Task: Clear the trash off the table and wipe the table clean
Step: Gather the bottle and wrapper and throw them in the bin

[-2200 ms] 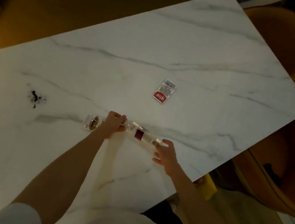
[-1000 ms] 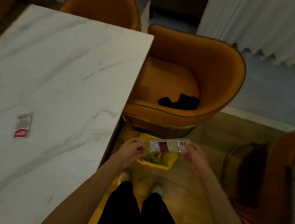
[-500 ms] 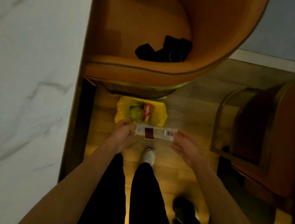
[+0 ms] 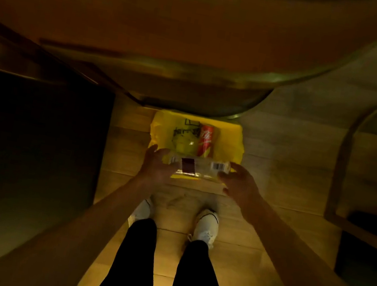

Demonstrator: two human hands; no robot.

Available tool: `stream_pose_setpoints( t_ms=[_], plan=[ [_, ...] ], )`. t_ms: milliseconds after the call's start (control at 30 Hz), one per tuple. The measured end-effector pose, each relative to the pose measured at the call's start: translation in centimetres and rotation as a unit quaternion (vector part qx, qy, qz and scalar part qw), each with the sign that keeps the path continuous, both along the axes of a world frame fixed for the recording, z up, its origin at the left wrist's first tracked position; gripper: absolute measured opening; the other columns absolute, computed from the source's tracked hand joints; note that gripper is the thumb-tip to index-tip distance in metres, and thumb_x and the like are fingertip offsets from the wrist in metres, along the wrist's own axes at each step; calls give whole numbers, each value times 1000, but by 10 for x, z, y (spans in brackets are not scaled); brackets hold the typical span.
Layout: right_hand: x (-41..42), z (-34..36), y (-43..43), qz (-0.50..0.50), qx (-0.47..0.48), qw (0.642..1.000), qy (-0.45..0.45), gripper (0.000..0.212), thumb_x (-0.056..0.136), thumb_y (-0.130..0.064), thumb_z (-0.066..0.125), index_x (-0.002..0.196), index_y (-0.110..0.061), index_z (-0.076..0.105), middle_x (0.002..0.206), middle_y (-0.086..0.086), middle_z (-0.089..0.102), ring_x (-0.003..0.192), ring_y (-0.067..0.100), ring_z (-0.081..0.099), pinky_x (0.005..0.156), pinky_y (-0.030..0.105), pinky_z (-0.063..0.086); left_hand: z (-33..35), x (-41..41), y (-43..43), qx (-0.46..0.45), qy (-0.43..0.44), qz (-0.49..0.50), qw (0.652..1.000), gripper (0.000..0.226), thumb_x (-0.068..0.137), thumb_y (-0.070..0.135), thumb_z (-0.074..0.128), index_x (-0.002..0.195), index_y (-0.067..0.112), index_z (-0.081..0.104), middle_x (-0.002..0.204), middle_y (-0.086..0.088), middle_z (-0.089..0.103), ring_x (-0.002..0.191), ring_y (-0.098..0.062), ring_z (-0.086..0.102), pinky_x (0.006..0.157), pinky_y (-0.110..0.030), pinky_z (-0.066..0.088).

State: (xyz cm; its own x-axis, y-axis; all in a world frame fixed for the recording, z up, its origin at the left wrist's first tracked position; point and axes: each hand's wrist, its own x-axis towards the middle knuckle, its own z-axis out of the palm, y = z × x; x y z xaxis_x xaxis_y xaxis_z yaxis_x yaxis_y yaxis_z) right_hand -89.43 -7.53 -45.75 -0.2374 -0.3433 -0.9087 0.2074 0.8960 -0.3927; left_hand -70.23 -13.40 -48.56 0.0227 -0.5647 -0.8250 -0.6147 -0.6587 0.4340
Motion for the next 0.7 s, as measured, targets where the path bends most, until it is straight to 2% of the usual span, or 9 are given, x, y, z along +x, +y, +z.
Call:
stream_pose_setpoints(
  t_ms=[67, 133, 200, 267, 333, 400, 533, 600, 700],
  plan=[
    [-2, -50, -8, 44, -2, 999, 1, 54, 90, -4, 61, 140, -7, 41, 124, 16, 55, 95, 23, 59, 81, 27, 53, -45, 1, -3, -4, 12, -25, 1000, 65, 86, 22, 70, 142, 8, 41, 155, -11, 27, 137, -25, 36, 106, -36, 42],
    [-2, -89, -17, 64, 1, 997, 31, 52, 88, -12, 65, 137, -14, 47, 132, 14, 53, 113, 29, 56, 100, 45, 49, -80, 1, -9, 12, 26, -42, 999, 67, 88, 23, 68, 146, 11, 35, 147, -6, 38, 119, -20, 50, 78, -20, 50],
    [-1, -133, -22, 53, 9, 998, 42, 51, 87, -14, 66, 136, -16, 48, 127, 12, 54, 109, 26, 54, 104, 49, 46, -118, -2, -15, 16, 48, -68, 996, 65, 89, 22, 67, 146, 16, 36, 132, 2, 45, 104, -12, 55, 61, -12, 45],
    [2, -169, -27, 66, 9, 997, 45, 53, 88, -17, 64, 137, -18, 46, 128, 9, 53, 111, 25, 52, 104, 49, 45, -155, -1, -21, 19, 64, -62, 996, 64, 88, 19, 68, 144, 22, 38, 136, 5, 49, 113, -15, 55, 76, -19, 49],
    [4, -201, -29, 87, 9, 994, 69, 52, 88, -20, 64, 137, -16, 46, 134, 12, 53, 119, 30, 53, 104, 50, 45, -183, -1, -22, 35, 74, -47, 996, 63, 86, 18, 69, 142, 23, 42, 140, -4, 51, 122, -23, 54, 97, -37, 49],
    [4, -224, -29, 101, 22, 991, 87, 50, 89, -20, 62, 136, -10, 47, 130, 14, 53, 118, 31, 53, 103, 48, 46, -203, 2, -20, 44, 65, -52, 996, 62, 86, 20, 68, 142, 21, 42, 140, -3, 49, 122, -23, 52, 97, -41, 50],
    [1, -245, -18, 152, 63, 981, 106, 37, 92, -22, 59, 124, -5, 54, 109, 11, 48, 109, 29, 52, 96, 44, 49, -221, 9, -8, 62, 43, -102, 992, 21, 92, 14, 59, 111, 23, 54, 99, 0, 56, 82, -14, 52, 61, -24, 40],
    [0, -243, -11, 205, 73, 966, 140, 36, 90, -29, 60, 122, -10, 57, 115, 16, 52, 116, 31, 53, 92, 43, 50, -221, 12, -3, 47, 30, -105, 993, 29, 93, 7, 53, 117, 22, 55, 92, -1, 54, 67, -12, 47, 52, -22, 36],
    [-7, -221, -5, 258, 69, 941, 207, 49, 93, -25, 55, 139, -10, 46, 145, 18, 44, 130, 35, 45, 105, 38, 40, -204, 11, -4, -19, 7, -103, 994, 49, 91, -1, 45, 136, 18, 47, 103, -7, 53, 58, -11, 44, 34, -12, 32]
  ],
)
